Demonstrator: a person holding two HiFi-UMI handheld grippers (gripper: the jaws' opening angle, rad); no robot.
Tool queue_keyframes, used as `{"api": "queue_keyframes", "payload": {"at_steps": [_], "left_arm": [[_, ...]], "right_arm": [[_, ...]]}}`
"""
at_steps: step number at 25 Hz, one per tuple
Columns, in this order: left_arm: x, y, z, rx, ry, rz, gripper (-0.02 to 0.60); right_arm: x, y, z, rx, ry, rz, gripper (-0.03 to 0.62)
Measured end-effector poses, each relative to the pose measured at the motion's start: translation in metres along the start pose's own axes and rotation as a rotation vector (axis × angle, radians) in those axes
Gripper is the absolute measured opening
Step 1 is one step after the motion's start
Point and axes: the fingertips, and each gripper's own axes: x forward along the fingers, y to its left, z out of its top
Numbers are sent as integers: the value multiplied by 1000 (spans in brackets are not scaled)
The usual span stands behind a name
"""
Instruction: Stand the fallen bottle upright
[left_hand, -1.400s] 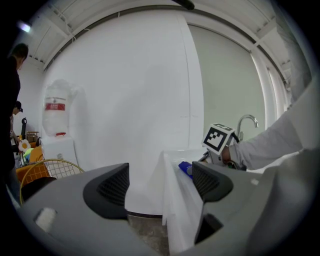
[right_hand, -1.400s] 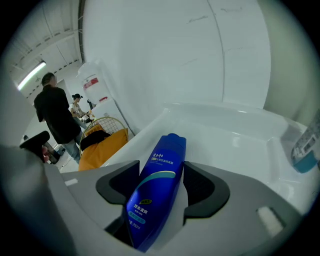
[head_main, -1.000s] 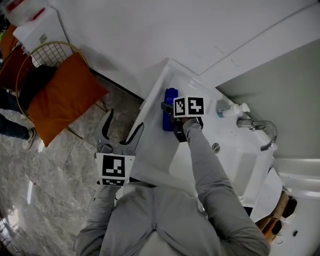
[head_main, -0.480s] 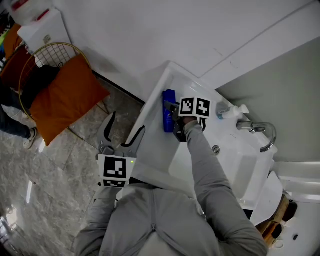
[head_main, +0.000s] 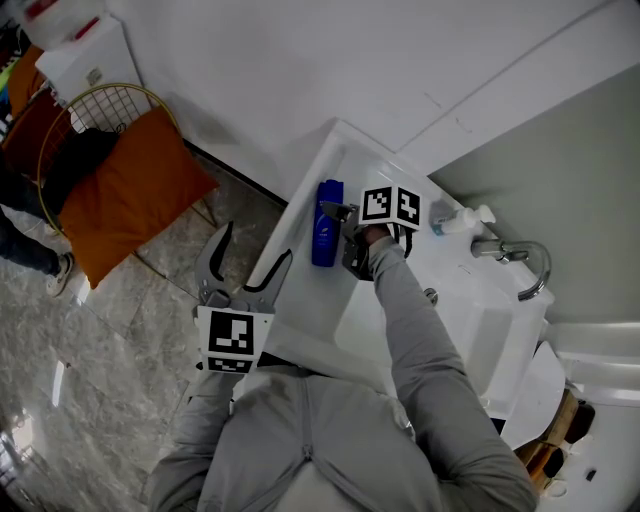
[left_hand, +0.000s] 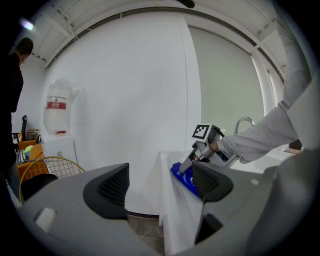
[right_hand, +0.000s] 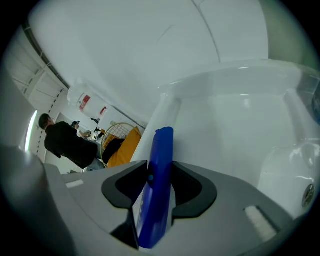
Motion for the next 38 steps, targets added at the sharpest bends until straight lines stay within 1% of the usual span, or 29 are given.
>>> {"api": "queue_keyframes", "payload": {"at_steps": [3,7,14,19,25,31,35,38], "left_arm": [[-1,-2,0,-1,0,-2,422],[-3,-2,-1,0,6,6,422],[-7,-3,-4,5,19,20,422],[-10,-5,-2,11,16,24,422],[-9,-15,2,21,9,11,422],[-6,-34,11,44,-8,-24,422],[-2,-50,18,59,-16,-47,422],[1,-58,23,73,-22,-60,422]], "right_arm": [[2,1,-3,74,4,45,152],[10,6,-11,222,48,159,155],[9,8,-10,264,-12,214,143],[1,12,-8,248,-50,221,138],[-30,0,5,214,-146,209,137],[-83,-1,25,179,-290,253,135],[-127,4,43,91,-418,272,135],[-159,8,57,20,-515,270,135]]}}
